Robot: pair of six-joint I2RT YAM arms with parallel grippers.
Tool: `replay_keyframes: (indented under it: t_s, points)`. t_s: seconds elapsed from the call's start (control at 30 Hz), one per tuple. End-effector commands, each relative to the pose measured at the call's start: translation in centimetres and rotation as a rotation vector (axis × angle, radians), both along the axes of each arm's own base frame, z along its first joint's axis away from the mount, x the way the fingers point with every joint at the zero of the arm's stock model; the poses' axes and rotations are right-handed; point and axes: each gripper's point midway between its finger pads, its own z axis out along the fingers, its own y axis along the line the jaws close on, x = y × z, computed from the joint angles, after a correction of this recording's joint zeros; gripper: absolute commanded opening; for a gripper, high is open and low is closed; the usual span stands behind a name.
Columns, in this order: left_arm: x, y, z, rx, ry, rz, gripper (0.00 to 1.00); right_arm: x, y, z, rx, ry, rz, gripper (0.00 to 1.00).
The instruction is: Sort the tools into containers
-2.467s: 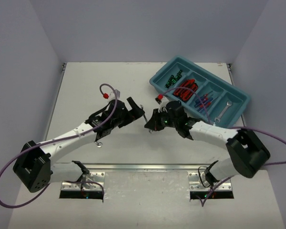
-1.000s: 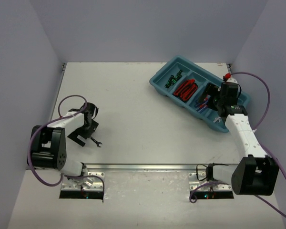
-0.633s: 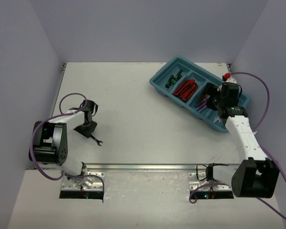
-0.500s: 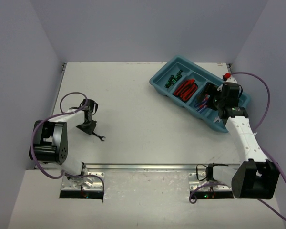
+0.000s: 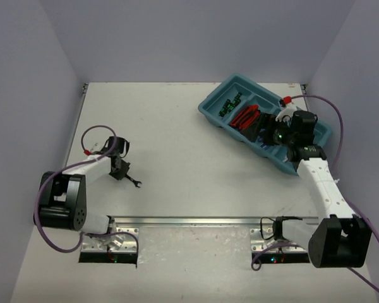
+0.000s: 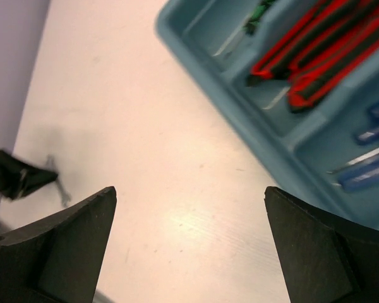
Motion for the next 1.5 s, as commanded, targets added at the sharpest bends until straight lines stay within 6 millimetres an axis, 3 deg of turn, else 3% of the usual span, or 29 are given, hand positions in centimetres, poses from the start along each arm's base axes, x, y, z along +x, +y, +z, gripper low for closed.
replay_keyframes:
  t_s: [0.0, 0.1, 0.23, 0.37, 0.43, 0.53, 0.73, 1.0, 1.17, 1.2, 1.27, 1.37, 1.43, 1.47]
  points:
    - [0.4, -4.5, 1.1, -0.110, -0.120, -0.163, 0.00, -2.1, 6.2, 3.1, 0.040, -0.111, 0.322, 0.99]
    - [1.6, -7.1, 3.9, -0.128, -0.242, -0.234, 0.00, -4.1, 9.8, 2.4, 0.013, -0.090, 0.432, 0.99]
    - [2.9, -12.3, 8.8, -0.217, -0.430, -0.375, 0.00, -6.5, 12.7, 0.3, 0.008, -0.031, 0.499, 0.97]
    - [3.4, -15.3, 12.0, -0.269, -0.525, -0.448, 0.00, -9.1, 15.2, -1.6, 0.040, -0.006, 0.552, 0.92]
    - [3.2, -17.8, 13.8, -0.317, -0.575, -0.501, 0.00, -10.2, 17.0, -2.2, 0.060, -0.016, 0.576, 0.88]
    - [2.9, -20.6, 15.5, -0.366, -0.605, -0.558, 0.00, -11.6, 20.4, -2.6, 0.062, -0.064, 0.615, 0.85]
    - [2.3, -23.3, 17.5, -0.407, -0.631, -0.608, 0.00, -11.8, 23.9, -4.4, -0.001, -0.075, 0.618, 0.82]
    - [0.4, -25.6, 19.2, -0.463, -0.660, -0.661, 0.00, -10.4, 25.4, -3.9, 0.012, -0.091, 0.588, 0.54]
    - [0.1, -26.4, 19.6, -0.475, -0.665, -0.671, 0.00, -10.1, 26.0, -2.8, 0.030, -0.098, 0.590, 0.05]
    - [0.2, -26.4, 19.8, -0.473, -0.671, -0.672, 0.00, -10.0, 25.9, -2.9, 0.024, -0.094, 0.584, 0.00]
    - [0.5, -26.2, 20.3, -0.452, -0.686, -0.682, 0.14, -9.8, 25.4, -3.4, 0.001, -0.081, 0.558, 0.00]
    - [0.9, -26.3, 22.0, -0.423, -0.720, -0.703, 0.67, -9.3, 23.8, -4.4, -0.048, -0.057, 0.483, 0.00]
    - [1.5, -26.0, 23.5, -0.376, -0.740, -0.720, 0.75, -8.7, 21.9, -4.8, -0.077, -0.057, 0.405, 0.00]
    - [1.7, -25.6, 23.9, -0.345, -0.740, -0.712, 0.84, -8.4, 21.0, -5.2, -0.090, -0.042, 0.374, 0.00]
